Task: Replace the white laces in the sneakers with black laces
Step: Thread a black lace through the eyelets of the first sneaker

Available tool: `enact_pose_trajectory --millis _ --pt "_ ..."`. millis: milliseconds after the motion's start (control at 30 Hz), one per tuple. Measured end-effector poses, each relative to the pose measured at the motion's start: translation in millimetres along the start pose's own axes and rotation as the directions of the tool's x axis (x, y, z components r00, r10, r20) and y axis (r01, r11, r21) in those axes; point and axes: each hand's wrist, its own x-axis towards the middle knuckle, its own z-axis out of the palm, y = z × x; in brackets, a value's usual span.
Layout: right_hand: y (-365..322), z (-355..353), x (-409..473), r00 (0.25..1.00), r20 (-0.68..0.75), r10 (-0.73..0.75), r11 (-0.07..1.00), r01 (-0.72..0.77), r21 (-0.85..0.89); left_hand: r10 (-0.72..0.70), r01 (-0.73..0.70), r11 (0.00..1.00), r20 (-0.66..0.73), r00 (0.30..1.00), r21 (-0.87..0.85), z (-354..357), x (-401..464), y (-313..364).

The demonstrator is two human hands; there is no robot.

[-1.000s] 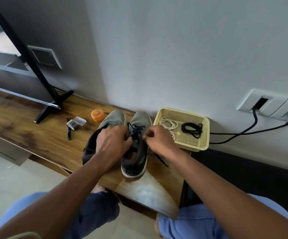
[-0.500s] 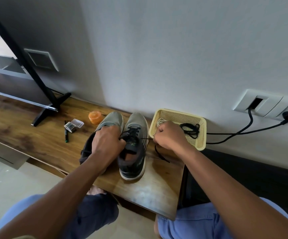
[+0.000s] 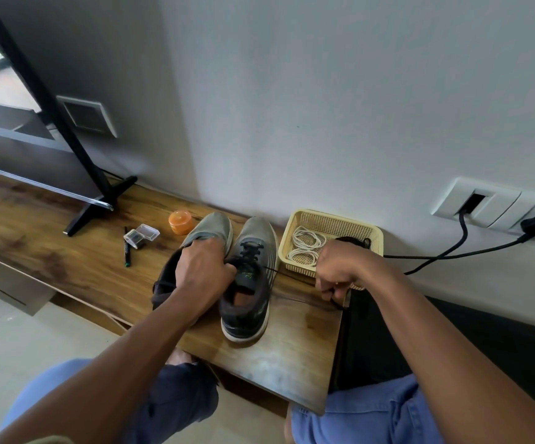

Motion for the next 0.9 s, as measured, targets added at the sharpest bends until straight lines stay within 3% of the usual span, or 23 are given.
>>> enact_pose_trajectory --millis 100,233,367,533,733,900 --pt "-5.9 4.0 -3.8 1.000 0.024 0.000 0.988 0.004 -0.153 0.020 -0.019 1.000 0.022 1.000 -0.006 -0.4 -0.1 -1.2" --pt "-16.5 16.8 0.2 0.956 -0.211 -0.205 0.920 0.115 -0.376 0.068 -0.069 0.997 0.031 0.997 0.027 -1.0 0.4 -3.8" --pt "-44.3 36.7 0.0 0.888 -0.293 -0.354 0.915 0.264 -0.305 0.115 -0.115 0.991 0.008 0.993 0.062 4.1 1.6 0.5" --pt "-68.6 65.9 6.5 0.836 -0.405 -0.370 0.879 0.174 -0.443 0.138 -0.138 0.979 0.006 0.990 0.149 8.9 2.2 9.7" --pt "-64.4 74.9 8.9 0.870 -0.400 -0.289 0.902 0.108 -0.417 0.081 -0.084 0.992 0.033 0.996 0.100 6.3 -0.9 7.0" --pt "-56.9 70.7 7.3 0.895 -0.359 -0.265 0.934 0.147 -0.324 0.052 -0.058 0.994 0.062 0.997 0.088 5.9 -4.5 4.2"
